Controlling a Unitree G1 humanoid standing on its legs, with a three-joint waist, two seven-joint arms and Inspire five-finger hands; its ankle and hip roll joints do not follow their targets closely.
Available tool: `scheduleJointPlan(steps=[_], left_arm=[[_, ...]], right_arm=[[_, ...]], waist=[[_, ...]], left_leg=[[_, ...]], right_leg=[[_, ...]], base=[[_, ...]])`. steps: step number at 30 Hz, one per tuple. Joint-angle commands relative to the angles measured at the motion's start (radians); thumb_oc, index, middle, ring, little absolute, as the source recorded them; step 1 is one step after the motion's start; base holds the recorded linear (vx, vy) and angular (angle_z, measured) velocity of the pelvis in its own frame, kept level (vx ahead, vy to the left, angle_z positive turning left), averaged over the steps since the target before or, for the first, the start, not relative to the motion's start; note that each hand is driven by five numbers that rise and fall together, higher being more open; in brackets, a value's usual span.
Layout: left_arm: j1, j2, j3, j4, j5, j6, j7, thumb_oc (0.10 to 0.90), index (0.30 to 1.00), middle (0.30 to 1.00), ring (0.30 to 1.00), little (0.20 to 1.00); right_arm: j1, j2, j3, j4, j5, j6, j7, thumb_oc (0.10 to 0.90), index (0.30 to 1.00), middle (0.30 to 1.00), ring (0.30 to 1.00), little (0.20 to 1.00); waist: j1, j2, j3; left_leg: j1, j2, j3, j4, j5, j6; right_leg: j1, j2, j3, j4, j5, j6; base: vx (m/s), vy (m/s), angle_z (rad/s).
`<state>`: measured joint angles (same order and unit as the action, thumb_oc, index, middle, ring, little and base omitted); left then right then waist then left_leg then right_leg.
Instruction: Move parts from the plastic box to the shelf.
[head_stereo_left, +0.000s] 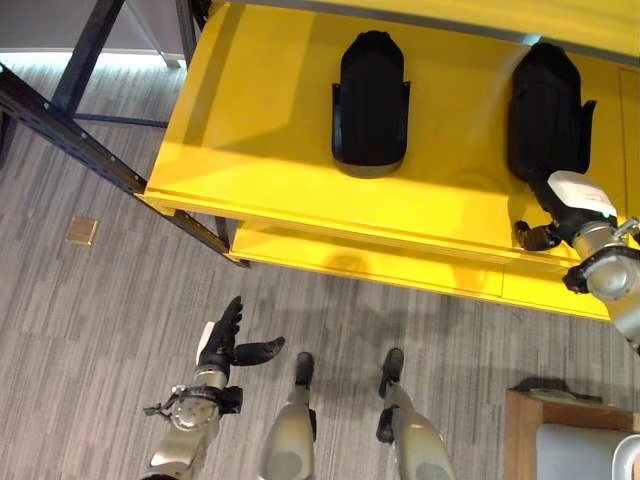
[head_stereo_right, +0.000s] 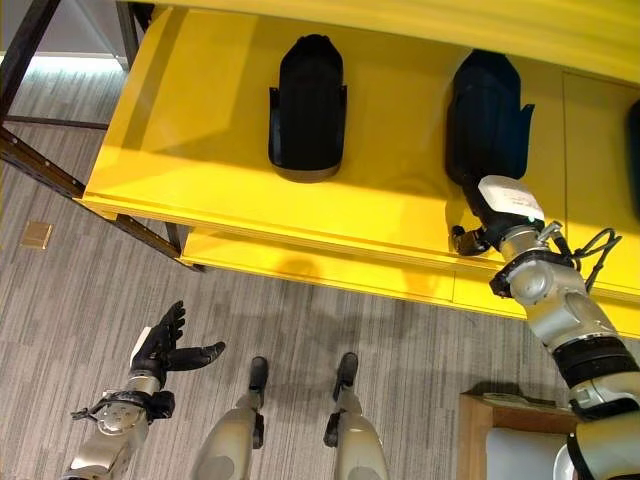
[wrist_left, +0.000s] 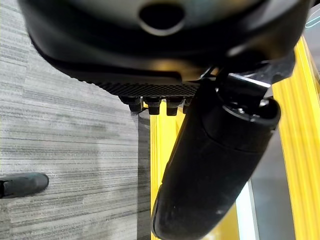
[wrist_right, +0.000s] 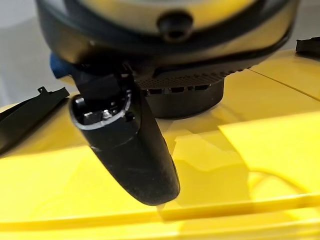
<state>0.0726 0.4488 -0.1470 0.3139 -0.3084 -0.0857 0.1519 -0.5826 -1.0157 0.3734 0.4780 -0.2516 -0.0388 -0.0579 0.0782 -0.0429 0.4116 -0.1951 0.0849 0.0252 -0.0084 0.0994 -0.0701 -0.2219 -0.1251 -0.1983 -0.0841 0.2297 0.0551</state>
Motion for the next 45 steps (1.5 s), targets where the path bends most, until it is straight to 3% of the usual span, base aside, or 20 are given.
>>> scheduleJointPlan(steps=[1,19,40,45], left_arm=[[0.041,0.031,0.017,-0.038,0.011,-0.049,0.002,0.9,1.0,1.0,1.0,1.0],[0.051,0.026,0.023,-0.04,0.023,-0.044,-0.002,0.9,1.0,1.0,1.0,1.0],[0.06,0.026,0.039,-0.04,0.023,-0.043,-0.004,0.9,1.0,1.0,1.0,1.0],[0.068,0.019,0.055,-0.043,0.018,-0.04,0.004,0.9,1.0,1.0,1.0,1.0]], right_arm=[[-0.013,-0.029,-0.024,-0.017,0.011,-0.02,-0.019,0.9,1.0,1.0,1.0,1.0],[0.07,-0.009,-0.074,-0.008,0.006,-0.016,-0.006,0.9,1.0,1.0,1.0,1.0],[0.045,0.007,-0.074,-0.027,-0.017,-0.006,-0.017,0.9,1.0,1.0,1.0,1.0],[0.047,-0.029,-0.161,-0.092,-0.035,0.004,-0.073,0.9,1.0,1.0,1.0,1.0]], waist=[[-0.007,0.0,-0.087],[-0.019,-0.004,-0.109],[-0.018,-0.013,-0.121],[-0.025,-0.016,-0.128]], left_leg=[[-0.04,0.042,0.012,-0.041,0.069,-0.016],[-0.016,0.042,0.022,-0.049,0.064,-0.013],[-0.009,0.04,0.035,-0.056,0.062,-0.011],[-0.004,0.037,0.036,-0.054,0.056,-0.009]], right_leg=[[0.066,-0.058,-0.015,0.159,-0.182,0.078],[0.08,-0.055,-0.003,0.149,-0.179,0.078],[0.085,-0.053,0.005,0.112,-0.151,0.083],[0.088,-0.054,0.007,0.113,-0.152,0.084]], base=[[0.0,0.0,0.0],[0.0,0.001,-0.03],[0.0,0.0,0.0],[0.0,0.0,0.0]])
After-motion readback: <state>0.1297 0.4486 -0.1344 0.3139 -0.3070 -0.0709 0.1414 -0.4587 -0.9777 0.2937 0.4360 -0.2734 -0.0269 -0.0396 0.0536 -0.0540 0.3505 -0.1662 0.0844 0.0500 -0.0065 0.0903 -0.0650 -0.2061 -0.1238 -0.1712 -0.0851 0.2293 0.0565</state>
